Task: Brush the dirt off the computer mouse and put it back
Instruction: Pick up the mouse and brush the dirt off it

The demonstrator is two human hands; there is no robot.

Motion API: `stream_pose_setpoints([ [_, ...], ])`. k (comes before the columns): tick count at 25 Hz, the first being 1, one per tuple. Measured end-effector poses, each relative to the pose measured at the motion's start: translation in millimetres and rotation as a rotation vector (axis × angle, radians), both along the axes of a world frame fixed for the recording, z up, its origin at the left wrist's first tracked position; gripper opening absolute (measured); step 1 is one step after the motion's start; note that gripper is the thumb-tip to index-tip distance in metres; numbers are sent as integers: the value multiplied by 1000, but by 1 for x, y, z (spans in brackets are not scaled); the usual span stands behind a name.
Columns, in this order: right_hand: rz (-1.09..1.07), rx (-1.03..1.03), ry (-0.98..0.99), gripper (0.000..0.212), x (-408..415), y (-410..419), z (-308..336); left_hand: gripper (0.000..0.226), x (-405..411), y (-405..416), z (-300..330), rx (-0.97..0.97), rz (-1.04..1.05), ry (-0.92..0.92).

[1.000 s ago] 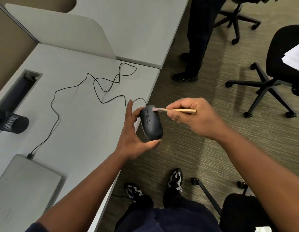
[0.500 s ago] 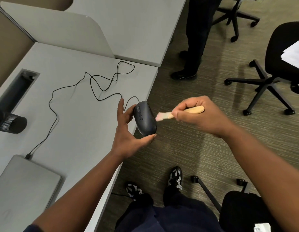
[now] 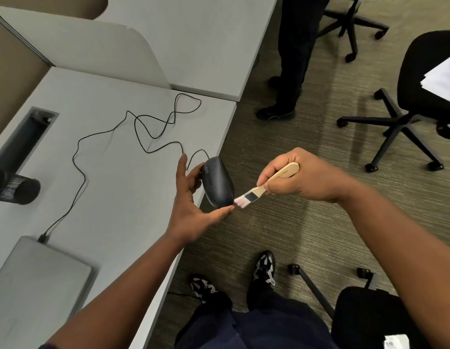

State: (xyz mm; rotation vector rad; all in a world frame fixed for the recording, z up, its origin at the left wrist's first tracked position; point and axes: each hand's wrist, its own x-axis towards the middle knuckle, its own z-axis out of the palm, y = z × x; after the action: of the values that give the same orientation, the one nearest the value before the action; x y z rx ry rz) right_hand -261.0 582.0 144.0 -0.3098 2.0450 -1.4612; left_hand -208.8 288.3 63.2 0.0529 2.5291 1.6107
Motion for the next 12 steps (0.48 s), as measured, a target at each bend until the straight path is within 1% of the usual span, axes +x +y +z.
stream_pose_setpoints([
  [1, -14, 7, 13, 13, -1, 2, -1, 149, 0, -1, -1, -3, -8, -2],
  [2, -73, -19, 28, 13, -1, 2, -2, 149, 1, -1, -2, -2, -15, -3],
  [4, -238, -135, 57, 13, -1, -2, -6, 149, 1, 0, -1, 12, -23, -14],
  [6, -308, -187, 96, 14, -1, -8, -9, 148, 1, 2, 1, 30, -32, -31],
  [9, -216, -134, 149, 17, 2, -15, -9, 147, 1, 5, 2, 44, -38, -27],
  [12, -91, -108, 124, 15, 4, -10, -2, 144, 0, 5, 2, 47, -25, -10],
])
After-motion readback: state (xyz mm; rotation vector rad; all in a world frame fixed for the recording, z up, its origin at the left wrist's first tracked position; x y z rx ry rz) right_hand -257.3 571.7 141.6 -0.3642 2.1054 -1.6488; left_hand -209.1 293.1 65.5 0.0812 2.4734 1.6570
